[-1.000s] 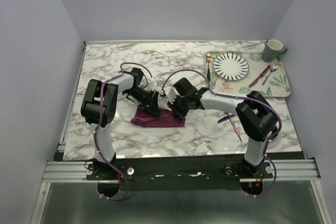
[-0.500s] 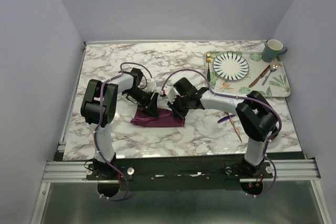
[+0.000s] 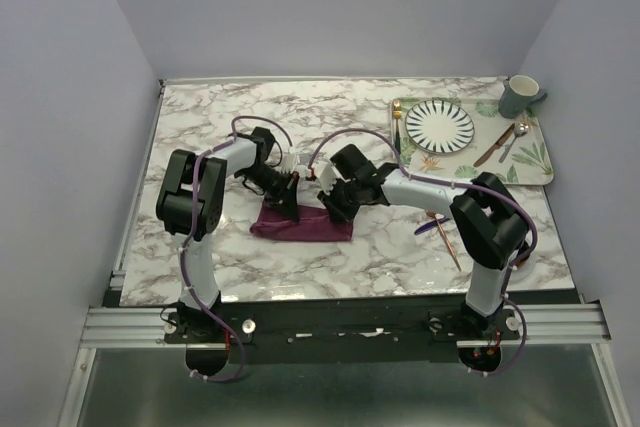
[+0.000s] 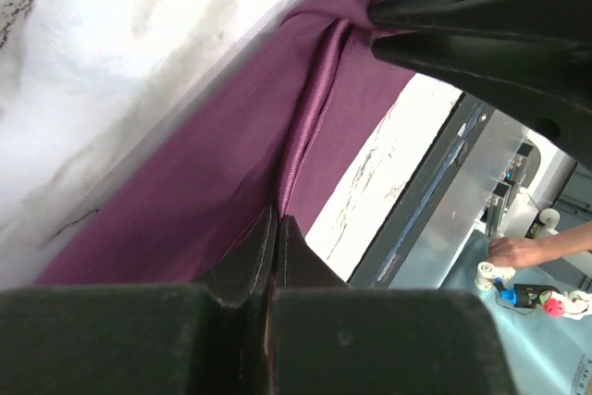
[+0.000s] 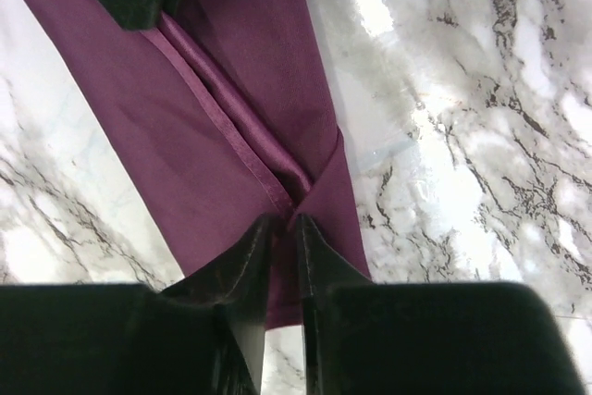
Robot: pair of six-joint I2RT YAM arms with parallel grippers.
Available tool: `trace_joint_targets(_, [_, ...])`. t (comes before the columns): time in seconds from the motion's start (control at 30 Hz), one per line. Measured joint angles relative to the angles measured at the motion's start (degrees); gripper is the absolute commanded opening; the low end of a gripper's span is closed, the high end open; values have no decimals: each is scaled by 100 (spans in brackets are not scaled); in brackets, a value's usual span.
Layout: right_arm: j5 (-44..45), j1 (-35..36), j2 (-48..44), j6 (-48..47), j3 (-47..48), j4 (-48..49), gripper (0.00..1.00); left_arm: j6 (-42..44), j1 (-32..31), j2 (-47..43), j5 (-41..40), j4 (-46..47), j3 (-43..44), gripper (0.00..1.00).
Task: Fold the napkin into a case and place the utensils inside
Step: Stuff the top corner of the smaller-rectangle-folded napkin into the folded napkin.
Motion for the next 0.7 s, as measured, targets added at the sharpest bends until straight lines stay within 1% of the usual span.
trace_joint_targets(0.03, [-22,-28,0,39,48,-37,45,-4,0,20,0,0,9,0])
trace_joint_targets(0.07, [-55,-37,0,61,85,-55,47,-2,0,50,0,4,15,0])
trace_joint_targets(0.13, [-157,-105,0,136,210,-136,49,-4,0,85,0,2,15,0])
trace_joint_targets(0.3, [-647,-424,-2,398,490,-238,49,-4,0,111,0,-2,37,0])
trace_joint_targets(0.4, [-1016,-662,11,608,632,-275,46,-11,0,149,0,0,85,0])
trace_joint_targets(0.43, [-1134,-726,26,678,678,-273,44,-13,0,160,0,-2,98,0])
trace_joint_targets(0.5, [-1464,-892,186,831,850,-225,42,-24,0,175,0,2,125,0])
trace_joint_targets(0.7, [-1860,-992,667,942,933,-107,40,-50,0,179,4,0,136,0])
